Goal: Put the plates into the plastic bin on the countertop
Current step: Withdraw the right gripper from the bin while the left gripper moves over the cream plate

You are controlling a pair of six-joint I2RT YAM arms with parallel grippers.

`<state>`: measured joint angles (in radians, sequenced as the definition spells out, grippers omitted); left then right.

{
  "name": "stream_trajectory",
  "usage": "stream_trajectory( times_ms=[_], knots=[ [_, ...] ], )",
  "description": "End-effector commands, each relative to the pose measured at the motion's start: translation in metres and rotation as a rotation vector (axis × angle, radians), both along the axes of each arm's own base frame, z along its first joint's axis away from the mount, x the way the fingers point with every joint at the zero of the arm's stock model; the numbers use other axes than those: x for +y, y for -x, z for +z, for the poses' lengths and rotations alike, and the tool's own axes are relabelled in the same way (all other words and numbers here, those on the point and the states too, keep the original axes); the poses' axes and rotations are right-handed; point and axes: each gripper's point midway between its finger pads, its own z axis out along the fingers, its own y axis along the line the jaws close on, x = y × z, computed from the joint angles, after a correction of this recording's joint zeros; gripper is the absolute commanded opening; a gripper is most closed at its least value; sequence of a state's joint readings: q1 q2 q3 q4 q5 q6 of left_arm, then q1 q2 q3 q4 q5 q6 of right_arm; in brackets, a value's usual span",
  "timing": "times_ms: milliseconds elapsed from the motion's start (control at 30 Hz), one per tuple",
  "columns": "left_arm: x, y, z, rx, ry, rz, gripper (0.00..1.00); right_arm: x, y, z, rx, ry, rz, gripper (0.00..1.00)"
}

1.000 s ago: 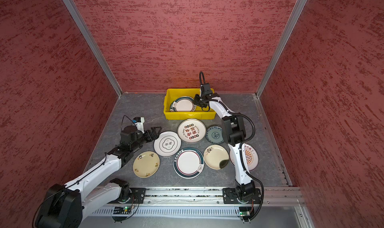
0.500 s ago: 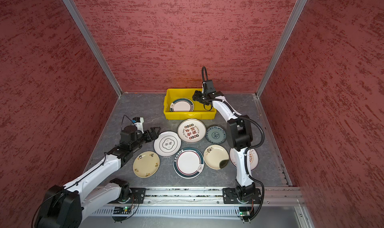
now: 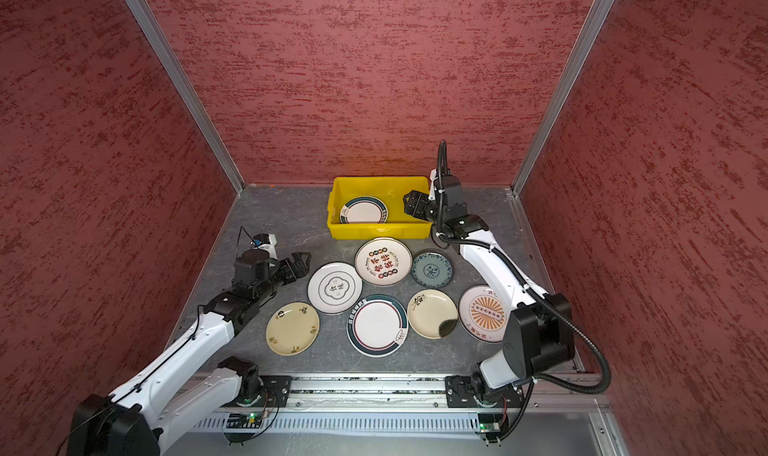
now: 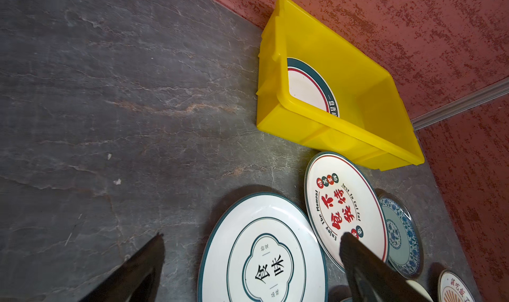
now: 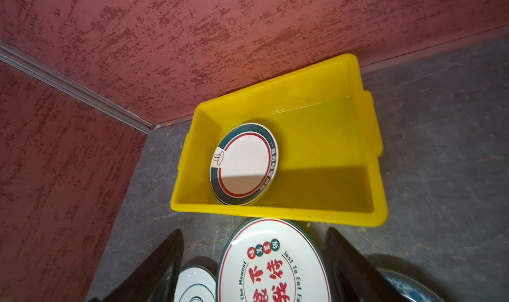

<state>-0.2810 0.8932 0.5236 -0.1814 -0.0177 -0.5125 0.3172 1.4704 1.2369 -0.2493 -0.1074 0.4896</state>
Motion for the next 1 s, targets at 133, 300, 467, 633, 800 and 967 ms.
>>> stream_trajectory(
  times_ms=[133,300,467,633,800,967],
  knots=[
    [0.015,0.04,-0.015,0.139,0.005,0.065,0.99,-0.039,0.047,-0.002,-0.127,0.076,-0.088,0.83],
    [0.022,0.062,-0.018,0.208,0.03,0.109,0.99,-0.047,0.077,-0.012,-0.159,0.057,-0.083,0.97],
    [0.027,0.085,-0.026,0.303,0.034,0.135,0.99,-0.064,0.093,-0.022,-0.195,0.077,-0.141,0.99],
    [0.028,0.104,-0.04,0.385,0.059,0.16,1.0,-0.064,0.104,-0.033,-0.19,0.068,-0.125,0.99],
    [0.03,0.119,-0.044,0.457,0.085,0.195,0.99,-0.062,0.106,-0.043,-0.155,0.063,-0.115,0.99],
    [0.024,0.131,-0.047,0.515,0.104,0.205,0.99,-0.058,0.104,-0.036,-0.162,0.042,-0.102,0.99]
  ],
)
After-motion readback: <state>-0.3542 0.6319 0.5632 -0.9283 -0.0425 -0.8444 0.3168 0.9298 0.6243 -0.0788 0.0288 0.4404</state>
